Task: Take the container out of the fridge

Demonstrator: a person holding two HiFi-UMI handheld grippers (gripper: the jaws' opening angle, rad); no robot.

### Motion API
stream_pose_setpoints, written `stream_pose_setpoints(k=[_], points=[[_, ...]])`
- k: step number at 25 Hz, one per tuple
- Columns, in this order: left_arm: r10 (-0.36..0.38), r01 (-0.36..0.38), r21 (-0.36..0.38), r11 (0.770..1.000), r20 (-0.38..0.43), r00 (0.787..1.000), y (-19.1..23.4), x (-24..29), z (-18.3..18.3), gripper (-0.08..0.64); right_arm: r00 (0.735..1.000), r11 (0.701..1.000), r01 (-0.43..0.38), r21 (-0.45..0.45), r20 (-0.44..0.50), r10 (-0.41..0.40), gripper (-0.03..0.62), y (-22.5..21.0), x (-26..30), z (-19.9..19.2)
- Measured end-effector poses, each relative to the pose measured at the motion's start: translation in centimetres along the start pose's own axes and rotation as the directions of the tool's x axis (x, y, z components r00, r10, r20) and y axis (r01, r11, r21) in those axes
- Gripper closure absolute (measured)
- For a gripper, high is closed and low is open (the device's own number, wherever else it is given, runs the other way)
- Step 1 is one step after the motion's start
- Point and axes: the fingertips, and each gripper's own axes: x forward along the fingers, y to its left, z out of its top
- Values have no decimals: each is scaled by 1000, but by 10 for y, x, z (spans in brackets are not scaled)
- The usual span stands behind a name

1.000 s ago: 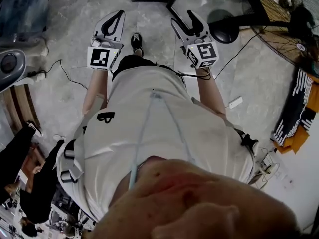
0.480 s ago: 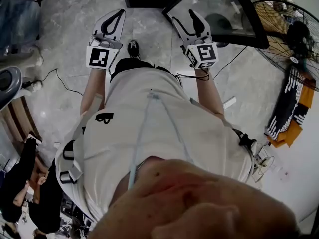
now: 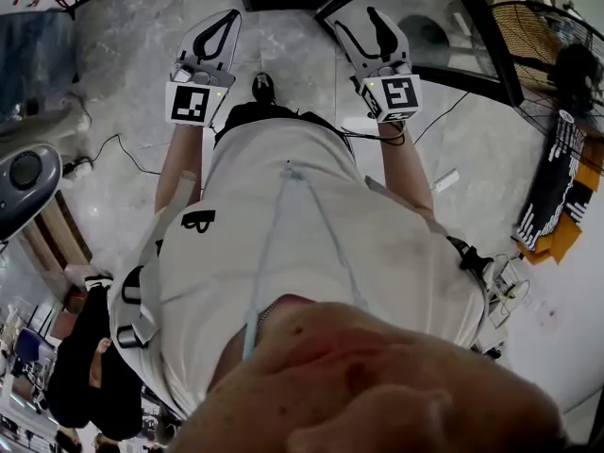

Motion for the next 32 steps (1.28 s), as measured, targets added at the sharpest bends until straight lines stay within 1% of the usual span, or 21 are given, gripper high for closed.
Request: stream_pose_setpoints(k=[4, 6, 9, 12, 13, 16, 18, 21, 26, 32], points=[[12, -11, -22, 1000, 20, 1000, 15, 5, 1, 552, 999, 999, 35, -28, 6, -35, 316, -9, 10, 8], [-10, 10, -35, 999, 13, 1000, 17, 8, -3, 552, 998, 997, 59, -46, 8, -59, 316, -12, 11, 11], [-47, 47, -32, 998, -3, 999, 18, 15, -10, 552, 996, 995, 86, -45, 5, -86, 316, -14, 13, 11], [-46, 47, -41, 998, 16, 999, 20, 18, -8, 552, 996, 995, 94, -36, 5, -94, 316, -14, 12, 9], [-44, 45, -47, 998, 19, 999, 18, 17, -8, 552, 996, 995, 93, -35, -2, -93, 316, -13, 10, 7], [-41, 40, -43, 998, -5, 999, 16, 18, -14, 552, 996, 995, 89, -45, -10, -90, 316, -17, 7, 5], [-31, 31, -46, 998, -1, 1000, 15, 20, -14, 552, 996, 995, 82, -49, -18, -83, 316, -21, 7, 6], [-23, 22, -33, 999, -10, 1000, 10, 21, -11, 552, 998, 996, 55, -69, 7, -55, 316, -26, 11, 13], [34, -34, -22, 999, -6, 999, 13, 18, 3, 552, 1000, 995, 7, -96, 16, -5, 316, -39, 29, 21], [88, -88, 1, 996, -8, 996, 21, 15, 8, 552, 999, 987, -17, -160, 41, 24, 316, -60, 58, 34]])
